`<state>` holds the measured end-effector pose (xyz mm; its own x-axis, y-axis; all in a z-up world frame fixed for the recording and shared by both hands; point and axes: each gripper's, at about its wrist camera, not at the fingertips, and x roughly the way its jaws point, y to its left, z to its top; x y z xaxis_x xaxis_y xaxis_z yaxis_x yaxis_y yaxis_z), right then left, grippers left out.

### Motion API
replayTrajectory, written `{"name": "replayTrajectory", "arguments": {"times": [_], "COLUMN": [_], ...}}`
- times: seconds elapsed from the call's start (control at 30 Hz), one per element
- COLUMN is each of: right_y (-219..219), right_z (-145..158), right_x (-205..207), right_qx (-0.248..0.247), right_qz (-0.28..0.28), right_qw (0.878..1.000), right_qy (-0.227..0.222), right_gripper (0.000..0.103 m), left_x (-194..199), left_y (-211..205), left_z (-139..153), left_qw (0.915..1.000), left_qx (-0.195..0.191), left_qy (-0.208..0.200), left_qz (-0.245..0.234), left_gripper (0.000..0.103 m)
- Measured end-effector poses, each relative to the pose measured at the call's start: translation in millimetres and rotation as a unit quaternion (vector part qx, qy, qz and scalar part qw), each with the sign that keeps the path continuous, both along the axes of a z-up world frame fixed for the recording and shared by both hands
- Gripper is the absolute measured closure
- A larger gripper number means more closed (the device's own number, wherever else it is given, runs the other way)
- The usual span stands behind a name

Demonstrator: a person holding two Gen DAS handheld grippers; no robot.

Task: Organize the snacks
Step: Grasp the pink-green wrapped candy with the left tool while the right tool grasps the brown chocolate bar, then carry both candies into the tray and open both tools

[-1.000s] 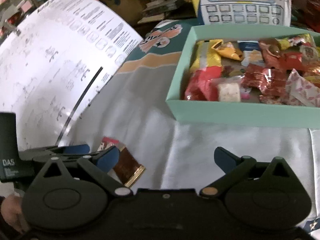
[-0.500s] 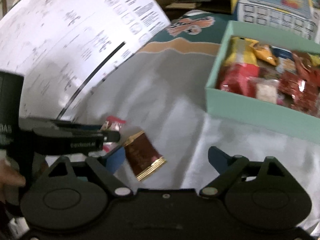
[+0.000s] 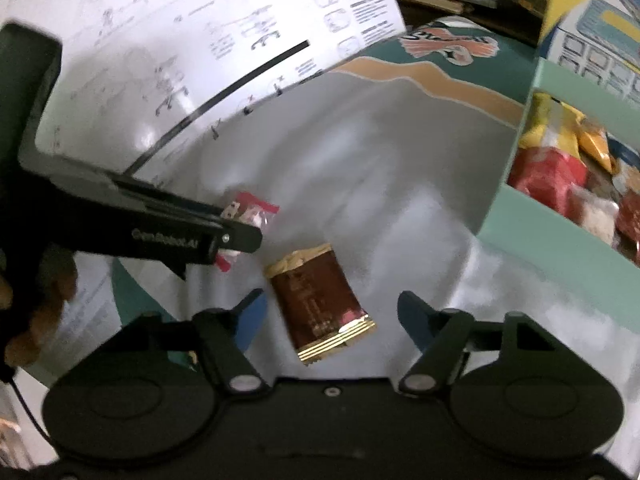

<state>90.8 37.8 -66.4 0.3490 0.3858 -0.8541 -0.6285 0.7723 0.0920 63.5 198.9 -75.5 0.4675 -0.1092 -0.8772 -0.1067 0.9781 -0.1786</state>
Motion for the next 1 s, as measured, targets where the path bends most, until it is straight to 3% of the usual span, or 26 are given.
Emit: {"name": "replayTrajectory", "arguments": {"times": [0.17, 0.27, 0.33, 0.53, 0.7, 0.8, 0.9, 1.0], "right_y": [8.3, 12.7, 10.6, -5.4, -2.8, -5.8, -17.5, -36.7], "right_z": [-8.8, -8.7, -6.8, -6.2, -7.6, -5.8, -3.4, -0.6], "right_x": [-3.8, -8.3, -5.3, -1.5, -6.7, -9.6, -12.2, -11.6], "right_qx": [-0.017, -0.029, -0.025, -0.022, -0.029, -0.027, -0.014, 0.002], "right_qz": [0.018, 0.037, 0.033, 0.004, 0.011, 0.011, -0.009, -0.038], "right_qw": [1.000, 0.999, 0.999, 1.000, 0.999, 0.999, 1.000, 0.999], "right_qy": [-0.012, -0.024, -0.015, -0.012, -0.028, -0.028, -0.020, 0.000], "right_gripper": [0.045, 0.061, 0.066, 0.066, 0.064, 0.067, 0.067, 0.067], "left_x": [0.6, 2.0, 2.8, 4.8, 6.9, 5.9, 4.5, 4.4], "left_y": [0.6, 1.0, 1.1, -4.7, -18.4, -21.6, -24.9, -31.0], "left_z": [-0.6, -1.0, -1.0, -1.4, -1.5, -1.4, 0.4, 1.4], "left_qw": [1.0000, 0.9999, 0.9999, 1.0000, 0.9993, 0.9988, 0.9982, 0.9973], "left_qx": [-0.005, -0.006, -0.007, 0.000, 0.035, 0.049, 0.059, 0.074], "left_qy": [-0.002, -0.004, -0.004, -0.008, -0.009, -0.010, -0.010, -0.005], "left_qz": [0.005, 0.007, 0.008, 0.005, -0.004, -0.006, -0.005, 0.003], "left_gripper": [0.070, 0.069, 0.067, 0.058, 0.056, 0.060, 0.073, 0.074]}}
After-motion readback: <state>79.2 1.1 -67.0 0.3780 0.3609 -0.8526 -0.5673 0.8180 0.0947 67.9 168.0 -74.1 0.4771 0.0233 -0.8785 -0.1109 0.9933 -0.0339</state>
